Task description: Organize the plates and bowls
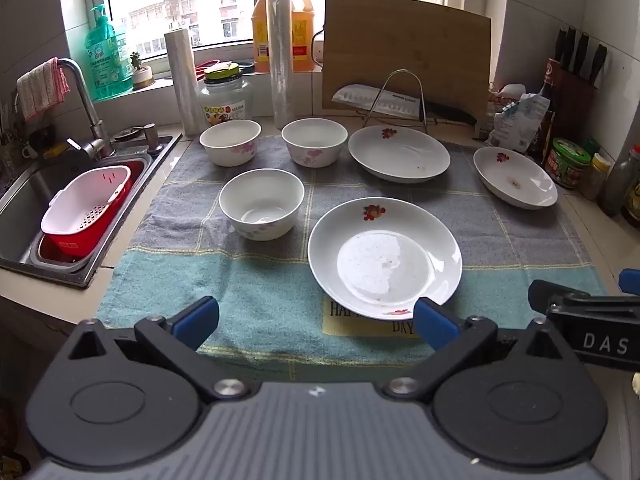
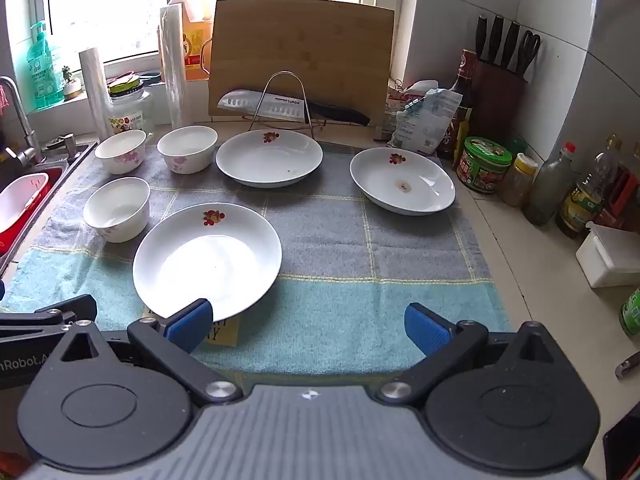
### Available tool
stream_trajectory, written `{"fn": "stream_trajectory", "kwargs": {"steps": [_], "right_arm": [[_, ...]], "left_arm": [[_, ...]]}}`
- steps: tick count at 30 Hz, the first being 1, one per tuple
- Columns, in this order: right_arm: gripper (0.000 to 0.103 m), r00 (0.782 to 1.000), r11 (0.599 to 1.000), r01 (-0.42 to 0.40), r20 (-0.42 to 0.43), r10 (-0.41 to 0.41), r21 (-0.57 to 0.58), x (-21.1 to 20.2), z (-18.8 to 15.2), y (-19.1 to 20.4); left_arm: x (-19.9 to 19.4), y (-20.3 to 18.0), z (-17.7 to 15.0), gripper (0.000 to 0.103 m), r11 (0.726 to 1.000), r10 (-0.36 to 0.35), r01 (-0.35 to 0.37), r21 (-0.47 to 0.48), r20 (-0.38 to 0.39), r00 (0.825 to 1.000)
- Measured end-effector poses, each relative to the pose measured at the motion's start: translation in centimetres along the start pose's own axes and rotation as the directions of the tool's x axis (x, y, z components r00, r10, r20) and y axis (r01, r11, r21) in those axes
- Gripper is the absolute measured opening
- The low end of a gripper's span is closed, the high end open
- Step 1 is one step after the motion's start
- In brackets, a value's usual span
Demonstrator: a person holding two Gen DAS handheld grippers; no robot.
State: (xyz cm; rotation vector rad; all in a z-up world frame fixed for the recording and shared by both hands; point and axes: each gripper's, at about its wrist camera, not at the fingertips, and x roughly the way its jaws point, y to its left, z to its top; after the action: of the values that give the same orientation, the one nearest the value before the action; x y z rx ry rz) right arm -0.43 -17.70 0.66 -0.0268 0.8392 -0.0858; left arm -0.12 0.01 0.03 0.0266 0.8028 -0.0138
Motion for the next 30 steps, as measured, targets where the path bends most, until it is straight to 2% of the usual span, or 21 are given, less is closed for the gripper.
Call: {"fn": "stream_trajectory", "kwargs": {"steps": [30], "right_arm": [[0.103,1.0,1.0,0.003,0.005,-0.004,0.008,0.1,0.6,0.3]], "left_arm": [[0.5,0.3,0.6,0.102,1.0,-0.006,0.006,-0.013,-0.026,1.0]]}}
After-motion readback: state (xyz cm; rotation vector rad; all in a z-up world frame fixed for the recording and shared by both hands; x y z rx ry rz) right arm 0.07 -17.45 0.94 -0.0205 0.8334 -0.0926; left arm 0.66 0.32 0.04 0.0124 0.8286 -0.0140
